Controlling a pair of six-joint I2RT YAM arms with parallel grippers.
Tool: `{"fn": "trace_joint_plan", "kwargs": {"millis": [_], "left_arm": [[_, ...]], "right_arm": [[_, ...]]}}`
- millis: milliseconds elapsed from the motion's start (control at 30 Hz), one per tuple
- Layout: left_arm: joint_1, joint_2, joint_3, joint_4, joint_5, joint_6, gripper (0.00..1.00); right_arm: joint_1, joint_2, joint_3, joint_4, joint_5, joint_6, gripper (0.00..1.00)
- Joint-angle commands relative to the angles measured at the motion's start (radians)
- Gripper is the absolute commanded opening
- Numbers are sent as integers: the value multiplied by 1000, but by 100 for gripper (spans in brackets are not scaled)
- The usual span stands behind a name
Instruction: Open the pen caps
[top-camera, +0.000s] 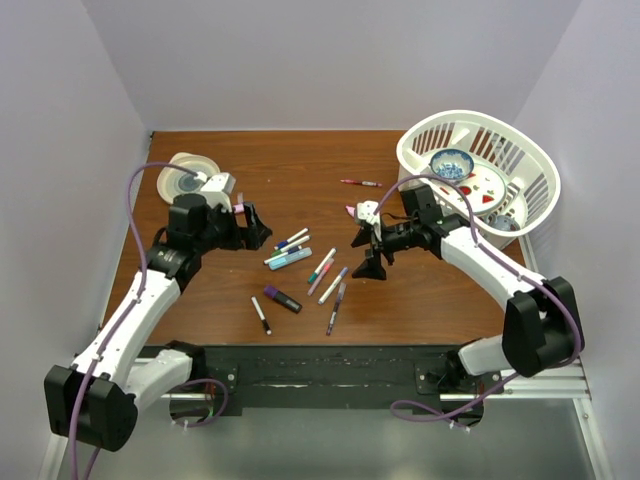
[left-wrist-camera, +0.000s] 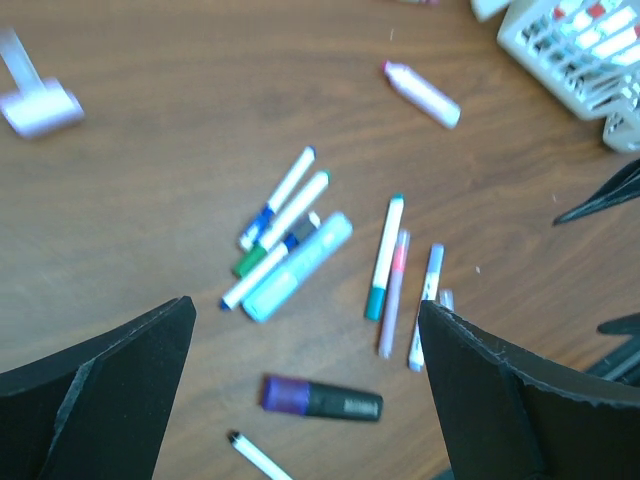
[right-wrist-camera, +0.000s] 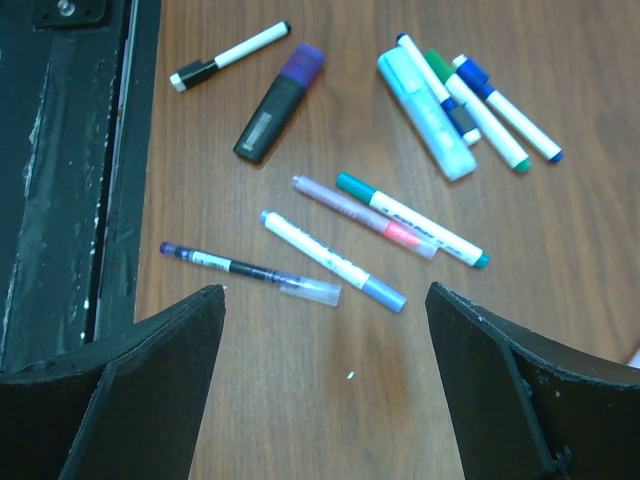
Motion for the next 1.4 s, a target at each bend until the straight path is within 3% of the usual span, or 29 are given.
{"fn": "trace_joint_plan", "kwargs": {"millis": [0, 200, 333, 500, 633, 733, 800, 1000, 1100, 1133, 1367], "left_arm": [[-6, -21, 91, 57, -84, 117, 100], [-5, -58, 63, 199, -147, 136, 100], [-5, -89, -8, 251, -154, 144, 100], [-5, -106, -33, 269, -109, 154, 100], [-5, -124, -35, 241, -158, 156, 100], [-5, -146, -38, 223, -215, 156, 100], [-5, -155, -39, 215, -246, 147, 100], [-3, -166, -39, 203, -328, 121, 100], [3, -181, -33, 178, -474, 67, 100], [8, -184, -30, 164, -546, 58, 100], [20, -259, -45, 155, -717, 15, 100]], "right_arm": [[1, 17, 22, -27, -27, -39, 86], [100, 65, 75, -105, 92, -82, 85], [217, 86, 112, -134, 285, -91, 85], [268, 183, 247, -226, 399, -100, 84], [314, 278, 354, -279, 493, -117, 81], [340, 298, 374, -288, 501, -189, 79], [343, 315, 397, -364, 424, -256, 76], [415, 355, 404, -403, 434, -332, 60], [505, 379, 401, -345, 513, -266, 57], [531, 391, 411, -316, 539, -170, 58], [691, 486, 442, -110, 737, 128, 65]]}}
